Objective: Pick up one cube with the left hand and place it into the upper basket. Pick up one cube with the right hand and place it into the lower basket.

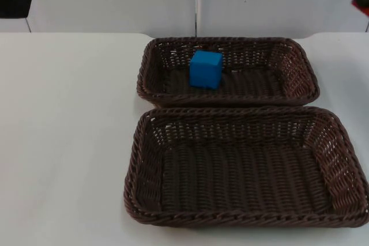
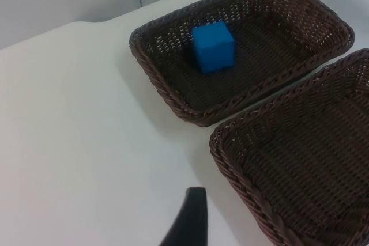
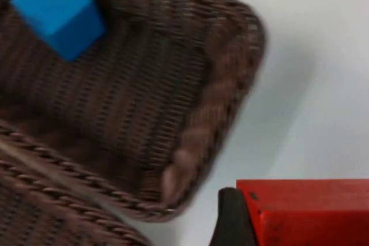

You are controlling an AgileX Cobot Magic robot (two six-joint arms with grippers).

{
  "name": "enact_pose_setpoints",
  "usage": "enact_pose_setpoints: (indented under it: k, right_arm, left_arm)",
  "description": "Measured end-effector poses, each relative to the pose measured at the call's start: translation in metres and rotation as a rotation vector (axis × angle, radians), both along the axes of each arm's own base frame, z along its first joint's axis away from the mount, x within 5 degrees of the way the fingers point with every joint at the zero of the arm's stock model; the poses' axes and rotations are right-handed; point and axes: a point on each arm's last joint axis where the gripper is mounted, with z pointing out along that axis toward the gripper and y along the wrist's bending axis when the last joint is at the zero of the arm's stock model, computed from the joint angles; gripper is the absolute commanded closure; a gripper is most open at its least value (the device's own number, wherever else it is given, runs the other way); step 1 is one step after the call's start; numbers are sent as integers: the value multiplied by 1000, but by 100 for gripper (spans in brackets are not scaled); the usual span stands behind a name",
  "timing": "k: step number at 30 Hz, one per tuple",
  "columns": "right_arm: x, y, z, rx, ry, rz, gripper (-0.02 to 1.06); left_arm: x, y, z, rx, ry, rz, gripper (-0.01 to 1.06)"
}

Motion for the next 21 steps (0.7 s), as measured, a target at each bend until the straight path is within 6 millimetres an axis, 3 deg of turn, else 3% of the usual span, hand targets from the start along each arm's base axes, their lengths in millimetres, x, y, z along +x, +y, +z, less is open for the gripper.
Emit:
enact_pose_setpoints:
  k: [6, 9, 21]
  right_arm:
    - [-8, 33, 0, 1, 4, 84, 105]
    - [-16, 62, 0, 1, 4, 157, 105]
    - [-43, 119, -1, -17, 20, 326, 105]
  left_arm:
    - [0, 0, 0, 0, 0, 0, 25]
    - [0, 0, 0, 0, 0, 0, 25]
    - [0, 0, 0, 0, 0, 0, 25]
